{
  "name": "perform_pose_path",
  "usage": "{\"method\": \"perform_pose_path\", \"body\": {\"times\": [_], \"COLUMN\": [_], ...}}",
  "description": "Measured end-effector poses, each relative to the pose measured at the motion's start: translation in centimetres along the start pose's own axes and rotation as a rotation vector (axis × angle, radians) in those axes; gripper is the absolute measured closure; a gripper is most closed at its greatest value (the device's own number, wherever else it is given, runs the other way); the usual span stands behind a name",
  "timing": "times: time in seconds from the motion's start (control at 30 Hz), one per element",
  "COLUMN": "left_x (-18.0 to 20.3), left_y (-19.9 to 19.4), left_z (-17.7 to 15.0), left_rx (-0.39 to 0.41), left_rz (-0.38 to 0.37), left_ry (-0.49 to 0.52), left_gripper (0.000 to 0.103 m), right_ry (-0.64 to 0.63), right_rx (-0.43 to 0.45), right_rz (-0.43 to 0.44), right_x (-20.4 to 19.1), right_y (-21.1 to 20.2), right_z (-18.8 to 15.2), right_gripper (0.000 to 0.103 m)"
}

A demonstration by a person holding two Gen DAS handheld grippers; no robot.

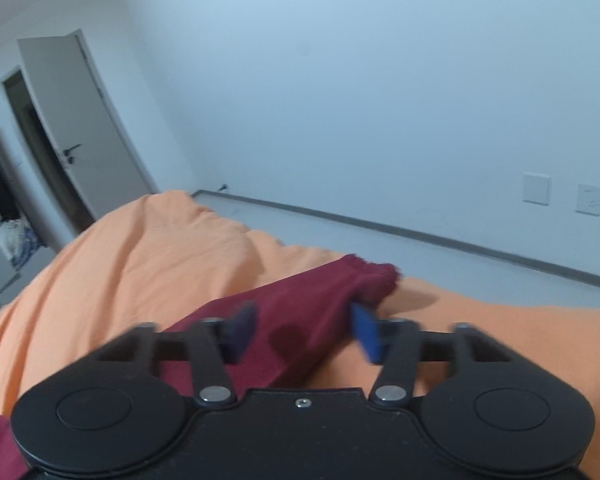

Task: Fold small clothes
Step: 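Move the right tool to a sleeve cuff and close on it, then carry the held sleeve across the shirt body with the right tool, release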

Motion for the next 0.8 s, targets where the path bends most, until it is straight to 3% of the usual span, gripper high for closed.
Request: {"method": "perform_pose_path", "body": {"times": [0.1,0.2,0.43,0.6,0.8], "left_x": [-0.8,-2.2,-5.3,-7.9,-12.0], "left_y": [-0.6,-1.5,-3.8,-5.0,-6.4], "left_z": [0.8,1.5,3.2,3.8,3.8], "left_rx": [-0.015,-0.016,0.032,0.061,0.088], "left_rz": [-0.029,-0.031,-0.023,-0.007,0.031], "left_ry": [-0.023,-0.067,-0.12,-0.16,-0.213], "left_gripper": [0.0,0.0,0.0,0.0,0.0], "right_ry": [-0.001,-0.026,-0.148,-0.311,-0.47], "right_rx": [0.021,0.038,0.114,0.186,0.225], "right_rz": [-0.015,-0.01,0.085,0.251,0.508], "right_x": [0.2,-0.5,-6.1,-14.5,-26.2], "right_y": [-0.1,-0.6,-4.5,-9.1,-15.1], "right_z": [0.5,0.8,2.2,1.5,-2.0], "right_gripper": [0.089,0.099,0.1,0.101,0.101]}}
Point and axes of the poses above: each gripper's, at about its wrist camera, not at the fingertips, and y roughly the way its jaws point, x to its right, z to its top, the point moved 8 cm from there along y, roughly the way its jaws point, and after that the axes turned 4 degrees about y, right-handed, at the moved point
